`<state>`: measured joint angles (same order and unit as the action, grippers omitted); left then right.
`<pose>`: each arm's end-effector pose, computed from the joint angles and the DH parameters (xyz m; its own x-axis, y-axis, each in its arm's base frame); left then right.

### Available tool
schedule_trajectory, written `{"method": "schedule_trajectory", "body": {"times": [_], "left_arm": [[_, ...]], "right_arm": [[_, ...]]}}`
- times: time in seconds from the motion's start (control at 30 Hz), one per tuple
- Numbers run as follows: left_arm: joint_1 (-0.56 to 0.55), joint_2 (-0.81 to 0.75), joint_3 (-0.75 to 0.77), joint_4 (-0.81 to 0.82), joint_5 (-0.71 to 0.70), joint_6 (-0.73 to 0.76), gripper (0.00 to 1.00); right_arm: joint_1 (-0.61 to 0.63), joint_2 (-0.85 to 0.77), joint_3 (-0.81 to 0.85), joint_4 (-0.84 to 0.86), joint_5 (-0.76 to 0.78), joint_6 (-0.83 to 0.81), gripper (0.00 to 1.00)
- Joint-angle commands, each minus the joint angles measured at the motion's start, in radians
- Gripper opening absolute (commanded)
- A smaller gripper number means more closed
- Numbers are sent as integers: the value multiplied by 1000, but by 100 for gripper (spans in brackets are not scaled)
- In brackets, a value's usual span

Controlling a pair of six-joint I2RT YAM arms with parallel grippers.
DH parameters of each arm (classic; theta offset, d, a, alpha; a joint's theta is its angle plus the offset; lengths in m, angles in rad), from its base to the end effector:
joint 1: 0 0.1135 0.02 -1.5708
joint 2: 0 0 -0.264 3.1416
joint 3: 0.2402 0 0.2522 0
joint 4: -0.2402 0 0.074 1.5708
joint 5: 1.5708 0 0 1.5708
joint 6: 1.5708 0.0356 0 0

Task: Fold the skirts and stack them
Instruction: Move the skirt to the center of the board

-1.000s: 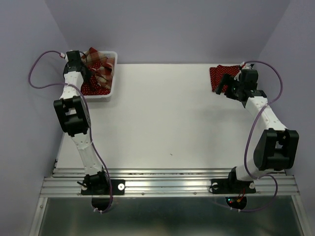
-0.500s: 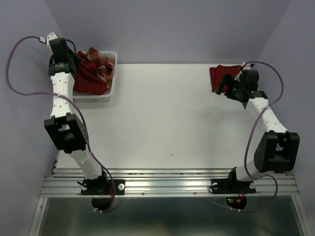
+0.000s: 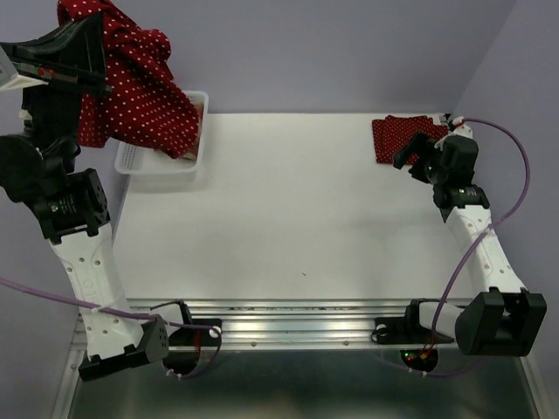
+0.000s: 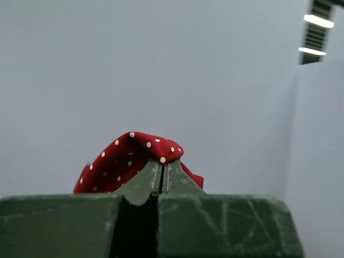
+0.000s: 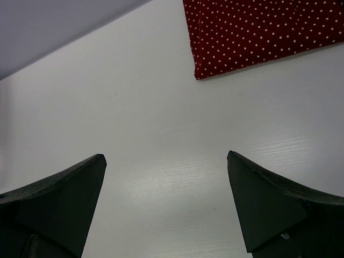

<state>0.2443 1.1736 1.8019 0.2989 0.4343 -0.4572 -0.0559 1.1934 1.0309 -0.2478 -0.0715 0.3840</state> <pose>0.1439 0.0204 0.6345 0.6852 -0.2419 -0.6870 0.3656 0.9300 0.0371 0.2743 -0.0128 0.3348 -0.3729 0.3951 -0.8395 0.1402 0.9184 0.3700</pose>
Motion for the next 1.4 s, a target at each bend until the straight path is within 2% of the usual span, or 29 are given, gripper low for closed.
{"method": "schedule_trajectory", "body": {"times": [0.0, 0.07, 0.17, 0.23, 0.37, 0.4, 0.53, 0.67, 0.77, 0.83, 0.93, 0.97, 1.0, 1.13, 1.27, 1.37], "left_arm": [[-16, 12, 8, 190, 273, -178, 0], [-46, -11, -6, 247, 326, -242, 0], [-98, -41, -58, 269, 327, -268, 0], [-170, -74, -116, 269, 311, -264, 0], [-367, -103, -260, 272, 245, -229, 0], [-466, -89, -319, 272, 201, -215, 0], [-673, 13, -389, 212, 92, -121, 0], [-741, 113, -427, 177, -4, -83, 0], [-749, 153, -452, 129, -54, -54, 0], [-751, 173, -473, 74, -58, -37, 8], [-751, 193, -551, -30, -191, 2, 37], [-751, 199, -584, -99, -248, -1, 71], [-749, 201, -613, -128, -338, 2, 96], [-744, 196, -733, -286, -481, 9, 99], [-743, 120, -826, -326, -529, -24, 99], [-747, 78, -917, -319, -502, -72, 99]], "right_arm": [[-1, -63, -23, 71, 27, 23, 100], [-1, -96, -37, 71, 27, 26, 100], [-1, -135, -52, 70, 24, 36, 100], [-1, -175, -69, 67, 21, 45, 100], [-1, -225, -88, 53, 10, 62, 100], [-1, -238, -88, 42, 1, 64, 100], [-1, -245, -91, 13, -8, 62, 100], [-1, -235, -86, -27, 1, 64, 100], [-1, -216, -86, -41, -30, 62, 100], [-1, -206, -88, -47, -47, 62, 100], [-1, -186, -86, -74, -44, 62, 100], [-1, -180, -86, -82, -44, 62, 100], [-1, -173, -86, -91, -48, 59, 100], [-1, -120, -98, -114, -141, 41, 100], [47, -84, -120, -107, -172, 42, 100], [70, -49, -146, -93, -145, 47, 100]]}}
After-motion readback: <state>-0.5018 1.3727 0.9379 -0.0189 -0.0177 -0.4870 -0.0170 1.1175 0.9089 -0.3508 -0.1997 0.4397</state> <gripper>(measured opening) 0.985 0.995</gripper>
